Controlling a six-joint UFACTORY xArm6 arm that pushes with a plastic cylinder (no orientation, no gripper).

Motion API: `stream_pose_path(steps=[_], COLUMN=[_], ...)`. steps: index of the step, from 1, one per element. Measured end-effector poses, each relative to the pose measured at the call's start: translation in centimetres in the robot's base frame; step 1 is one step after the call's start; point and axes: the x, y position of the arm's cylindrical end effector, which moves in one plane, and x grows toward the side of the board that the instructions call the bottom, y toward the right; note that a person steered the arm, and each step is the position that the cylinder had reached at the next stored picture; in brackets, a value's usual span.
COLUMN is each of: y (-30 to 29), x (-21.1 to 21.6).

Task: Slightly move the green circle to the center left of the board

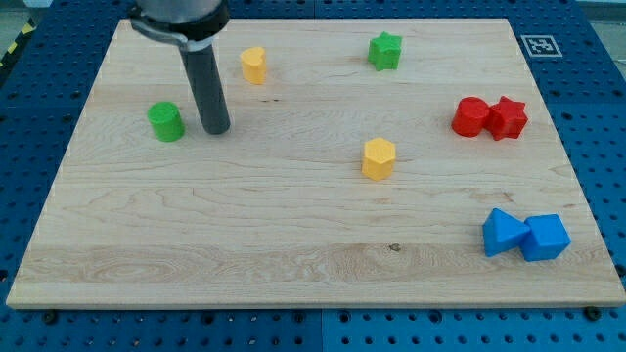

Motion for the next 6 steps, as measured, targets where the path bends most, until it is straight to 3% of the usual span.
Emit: stream_pose_path(steps=[6], y=[-7.5], x=[-1.0])
